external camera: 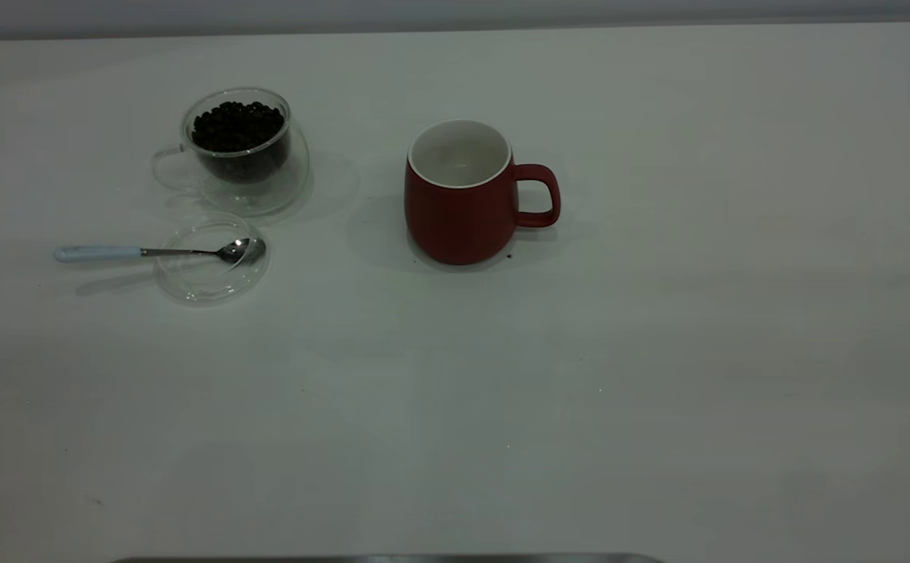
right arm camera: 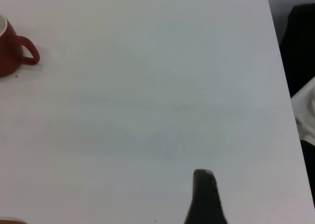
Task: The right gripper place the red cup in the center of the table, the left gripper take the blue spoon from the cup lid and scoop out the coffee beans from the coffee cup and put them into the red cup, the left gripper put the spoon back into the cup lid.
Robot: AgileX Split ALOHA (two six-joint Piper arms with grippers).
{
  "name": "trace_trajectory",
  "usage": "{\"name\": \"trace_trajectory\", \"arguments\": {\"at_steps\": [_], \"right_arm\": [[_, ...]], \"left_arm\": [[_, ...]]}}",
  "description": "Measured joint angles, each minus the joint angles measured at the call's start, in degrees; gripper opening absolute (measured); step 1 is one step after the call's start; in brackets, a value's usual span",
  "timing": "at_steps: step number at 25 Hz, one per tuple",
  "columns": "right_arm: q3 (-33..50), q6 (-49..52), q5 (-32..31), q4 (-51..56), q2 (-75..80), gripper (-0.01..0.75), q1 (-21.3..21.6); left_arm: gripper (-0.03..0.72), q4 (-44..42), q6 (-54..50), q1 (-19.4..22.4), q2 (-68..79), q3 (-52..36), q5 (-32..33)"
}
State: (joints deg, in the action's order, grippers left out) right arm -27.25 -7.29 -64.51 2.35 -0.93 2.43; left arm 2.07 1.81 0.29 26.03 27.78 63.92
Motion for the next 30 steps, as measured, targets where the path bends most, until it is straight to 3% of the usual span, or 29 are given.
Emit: {"name": "trace_trajectory", "arguments": {"at_steps": [12, 30], "right_arm": [[0.0, 0.0, 0.0, 0.0, 0.0, 0.587, 0.0], [0.0, 0.02, 0.0, 0.0, 0.0, 0.587, 0.0]], "left_arm": [[0.568, 0.01, -0.06, 0.0, -1.08, 0.0, -0.2], [0.568, -0.41, 0.15, 0.0, -26.57, 0.0, 0.92]]}}
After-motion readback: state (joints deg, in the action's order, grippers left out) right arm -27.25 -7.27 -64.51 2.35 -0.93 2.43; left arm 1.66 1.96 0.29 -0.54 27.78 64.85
